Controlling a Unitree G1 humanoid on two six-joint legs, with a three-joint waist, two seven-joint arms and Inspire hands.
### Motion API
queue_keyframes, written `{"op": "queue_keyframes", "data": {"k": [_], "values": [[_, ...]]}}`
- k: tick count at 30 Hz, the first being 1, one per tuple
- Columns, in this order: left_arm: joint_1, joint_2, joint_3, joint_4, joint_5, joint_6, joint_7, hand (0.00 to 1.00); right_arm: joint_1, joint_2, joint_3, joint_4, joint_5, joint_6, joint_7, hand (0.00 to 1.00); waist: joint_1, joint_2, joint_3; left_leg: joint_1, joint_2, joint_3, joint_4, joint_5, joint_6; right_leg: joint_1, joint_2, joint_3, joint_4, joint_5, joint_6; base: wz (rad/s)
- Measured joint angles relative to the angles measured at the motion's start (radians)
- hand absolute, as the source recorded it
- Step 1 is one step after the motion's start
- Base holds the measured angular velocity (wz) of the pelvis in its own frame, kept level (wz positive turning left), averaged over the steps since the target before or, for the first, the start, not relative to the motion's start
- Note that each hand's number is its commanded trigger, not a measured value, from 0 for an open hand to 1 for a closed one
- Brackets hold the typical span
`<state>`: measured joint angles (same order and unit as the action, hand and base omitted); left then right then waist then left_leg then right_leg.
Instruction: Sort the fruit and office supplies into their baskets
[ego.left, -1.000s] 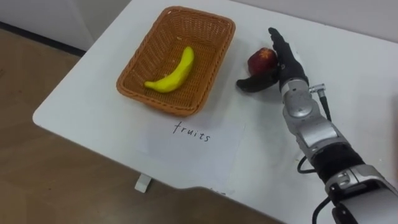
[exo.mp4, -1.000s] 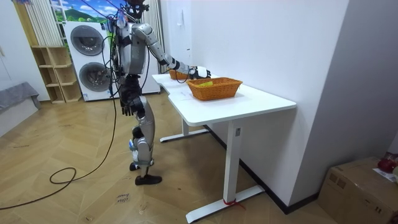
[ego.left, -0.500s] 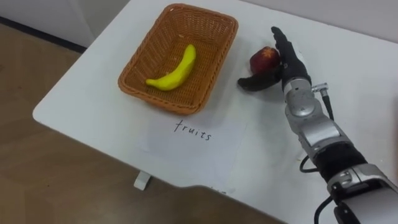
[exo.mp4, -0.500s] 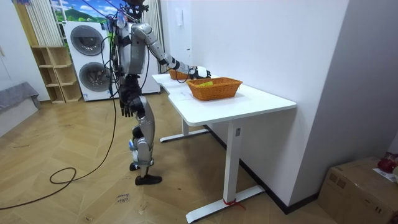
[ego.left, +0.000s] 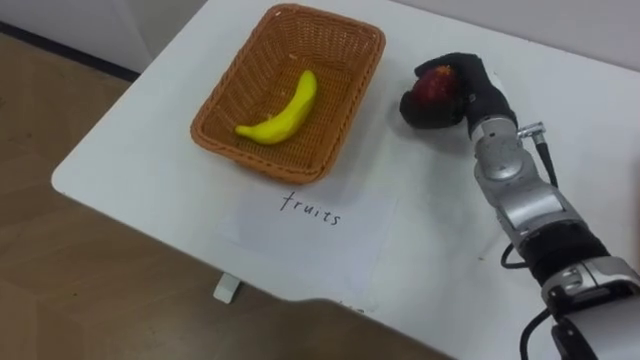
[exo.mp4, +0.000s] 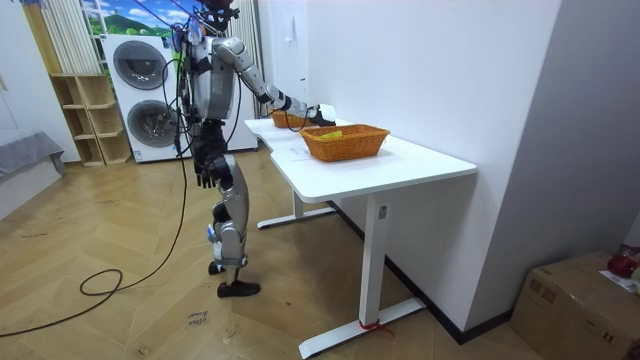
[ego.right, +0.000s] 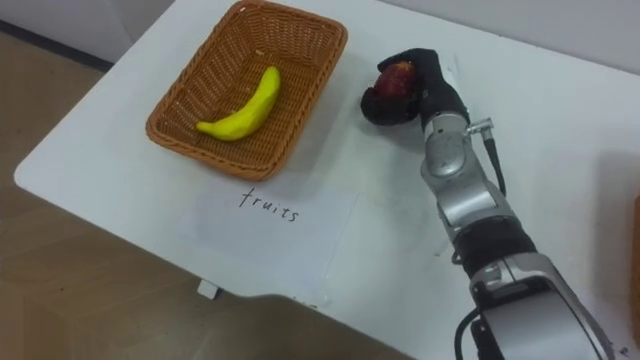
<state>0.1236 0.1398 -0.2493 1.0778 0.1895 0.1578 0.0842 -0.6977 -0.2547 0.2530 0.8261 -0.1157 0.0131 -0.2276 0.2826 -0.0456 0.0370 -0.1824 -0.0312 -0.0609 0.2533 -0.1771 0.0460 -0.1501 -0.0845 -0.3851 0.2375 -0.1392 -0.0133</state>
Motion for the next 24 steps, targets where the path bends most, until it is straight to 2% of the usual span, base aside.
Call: {"op": "queue_keyframes", "data": {"k": [7,14,20,23,24], "values": [[0.0,0.013,0.001,0.001,0.001,-0.007,0.0,0.0,0.0,0.0,0.002,0.016,-0.013,-0.001,0.021,1.0,0.001,-0.001,-0.0004,0.009,0.0,0.001,0.0,0.0,0.0,0.01,0.0,-0.001,-0.002,0.0,0.0,0.0],[0.001,0.014,0.011,0.002,0.004,-0.013,0.001,0.0,0.002,0.001,0.011,0.033,-0.036,0.0,0.066,1.0,0.002,-0.003,-0.0025,0.037,0.002,0.0,-0.016,0.0,-0.001,0.032,0.002,0.0,-0.005,0.0,0.0,-0.02],[0.008,0.015,0.021,0.002,0.005,-0.011,0.002,0.0,0.002,0.001,0.021,0.032,-0.037,0.009,0.079,1.0,0.0,-0.011,-0.0079,0.063,0.002,0.001,-0.019,0.001,-0.001,0.061,0.003,-0.008,-0.02,0.0,0.0,0.01],[0.008,0.017,0.051,0.002,0.022,-0.011,0.007,0.0,0.002,0.001,0.021,0.028,-0.025,0.01,0.079,1.0,-0.001,-0.022,-0.0157,0.081,0.002,0.0,-0.025,0.001,-0.001,0.08,0.004,-0.014,-0.023,0.0,0.001,0.04],[0.009,0.019,0.055,0.002,0.022,-0.01,0.017,0.0,0.002,0.001,0.021,0.026,-0.014,0.01,0.079,1.0,0.001,-0.029,-0.0207,0.086,0.002,0.0,-0.028,0.001,-0.001,0.085,0.005,-0.014,-0.028,0.0,0.001,0.0]]}}
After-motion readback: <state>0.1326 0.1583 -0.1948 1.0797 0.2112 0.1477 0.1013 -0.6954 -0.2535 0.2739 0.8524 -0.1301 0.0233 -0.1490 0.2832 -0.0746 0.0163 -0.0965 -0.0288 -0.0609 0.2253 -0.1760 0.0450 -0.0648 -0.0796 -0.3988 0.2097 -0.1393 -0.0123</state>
